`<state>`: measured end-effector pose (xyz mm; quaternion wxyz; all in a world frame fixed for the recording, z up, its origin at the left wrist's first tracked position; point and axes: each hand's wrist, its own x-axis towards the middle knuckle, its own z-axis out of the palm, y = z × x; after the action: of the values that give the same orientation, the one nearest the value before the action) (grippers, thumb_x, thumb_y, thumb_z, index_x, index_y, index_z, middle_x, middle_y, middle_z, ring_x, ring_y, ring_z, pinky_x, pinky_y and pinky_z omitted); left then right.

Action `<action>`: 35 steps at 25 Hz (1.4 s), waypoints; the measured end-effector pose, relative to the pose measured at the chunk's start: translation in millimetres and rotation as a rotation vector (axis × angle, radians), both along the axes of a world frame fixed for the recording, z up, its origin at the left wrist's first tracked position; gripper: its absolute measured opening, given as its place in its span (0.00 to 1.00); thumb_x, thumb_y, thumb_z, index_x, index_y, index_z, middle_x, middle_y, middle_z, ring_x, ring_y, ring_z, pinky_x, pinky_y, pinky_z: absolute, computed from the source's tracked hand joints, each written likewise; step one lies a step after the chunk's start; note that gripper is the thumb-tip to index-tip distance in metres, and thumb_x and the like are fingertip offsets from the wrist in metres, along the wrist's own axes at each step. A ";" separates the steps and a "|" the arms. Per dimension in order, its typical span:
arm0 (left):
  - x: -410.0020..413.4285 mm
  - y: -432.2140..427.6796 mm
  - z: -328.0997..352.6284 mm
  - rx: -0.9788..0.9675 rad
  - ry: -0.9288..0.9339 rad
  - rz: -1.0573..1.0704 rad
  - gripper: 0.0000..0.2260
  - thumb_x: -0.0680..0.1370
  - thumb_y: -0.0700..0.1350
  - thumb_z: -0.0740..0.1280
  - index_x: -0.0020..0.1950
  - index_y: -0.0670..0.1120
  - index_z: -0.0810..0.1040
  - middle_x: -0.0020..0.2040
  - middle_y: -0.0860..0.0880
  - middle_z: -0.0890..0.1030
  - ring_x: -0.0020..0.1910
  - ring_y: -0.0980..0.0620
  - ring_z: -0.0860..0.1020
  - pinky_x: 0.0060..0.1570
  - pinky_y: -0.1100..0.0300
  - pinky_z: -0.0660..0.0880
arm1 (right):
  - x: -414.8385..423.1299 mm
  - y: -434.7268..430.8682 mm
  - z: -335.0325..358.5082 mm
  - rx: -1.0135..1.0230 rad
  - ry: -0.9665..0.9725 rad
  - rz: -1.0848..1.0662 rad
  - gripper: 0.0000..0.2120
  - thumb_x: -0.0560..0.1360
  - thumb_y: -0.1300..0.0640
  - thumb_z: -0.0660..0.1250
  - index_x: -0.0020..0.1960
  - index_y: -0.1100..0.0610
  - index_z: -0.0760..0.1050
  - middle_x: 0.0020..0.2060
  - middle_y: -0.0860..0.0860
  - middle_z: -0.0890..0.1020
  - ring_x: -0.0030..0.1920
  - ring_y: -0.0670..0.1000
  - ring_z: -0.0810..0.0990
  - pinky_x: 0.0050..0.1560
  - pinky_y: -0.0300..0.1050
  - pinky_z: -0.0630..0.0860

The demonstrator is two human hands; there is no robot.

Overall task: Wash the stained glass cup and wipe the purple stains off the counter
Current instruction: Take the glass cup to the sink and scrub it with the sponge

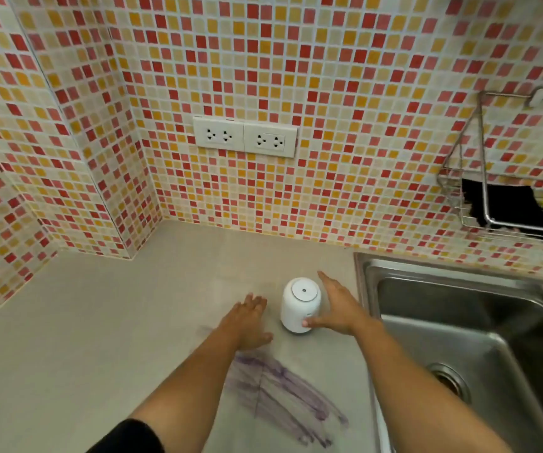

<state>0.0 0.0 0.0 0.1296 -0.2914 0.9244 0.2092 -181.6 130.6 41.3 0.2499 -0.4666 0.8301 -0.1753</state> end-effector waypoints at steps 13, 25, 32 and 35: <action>-43.2 38.4 -25.2 0.673 0.661 0.581 0.38 0.61 0.51 0.80 0.67 0.52 0.67 0.59 0.52 0.79 0.59 0.51 0.77 0.58 0.56 0.75 | -6.3 -20.6 -25.3 -0.352 -0.385 -0.319 0.37 0.56 0.43 0.79 0.61 0.49 0.69 0.54 0.46 0.78 0.51 0.50 0.77 0.48 0.41 0.78; -46.0 37.0 -12.5 0.555 0.682 0.591 0.36 0.62 0.47 0.80 0.66 0.48 0.69 0.59 0.47 0.72 0.56 0.47 0.76 0.58 0.51 0.76 | 4.9 -33.9 0.4 -0.599 -0.383 -0.386 0.34 0.58 0.43 0.78 0.58 0.43 0.64 0.54 0.45 0.74 0.53 0.50 0.76 0.50 0.43 0.78; -25.3 28.5 -14.9 0.485 0.672 0.615 0.35 0.62 0.43 0.79 0.65 0.45 0.68 0.59 0.44 0.71 0.56 0.46 0.75 0.57 0.51 0.76 | -8.0 -19.9 18.9 -0.892 -0.601 -0.476 0.34 0.67 0.58 0.75 0.65 0.45 0.61 0.57 0.44 0.73 0.52 0.44 0.77 0.42 0.33 0.78; -14.2 23.2 -10.3 0.501 0.715 0.636 0.34 0.61 0.43 0.79 0.63 0.46 0.68 0.59 0.45 0.73 0.56 0.46 0.76 0.54 0.51 0.78 | -20.1 1.9 7.8 -0.783 -0.647 -0.511 0.33 0.67 0.58 0.75 0.66 0.46 0.62 0.61 0.50 0.71 0.57 0.51 0.74 0.51 0.46 0.79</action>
<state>-14.2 23.2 -10.3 -0.1971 -0.4277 0.6990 0.5382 -201.7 132.5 49.1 0.2497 -0.2311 0.6709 -0.6589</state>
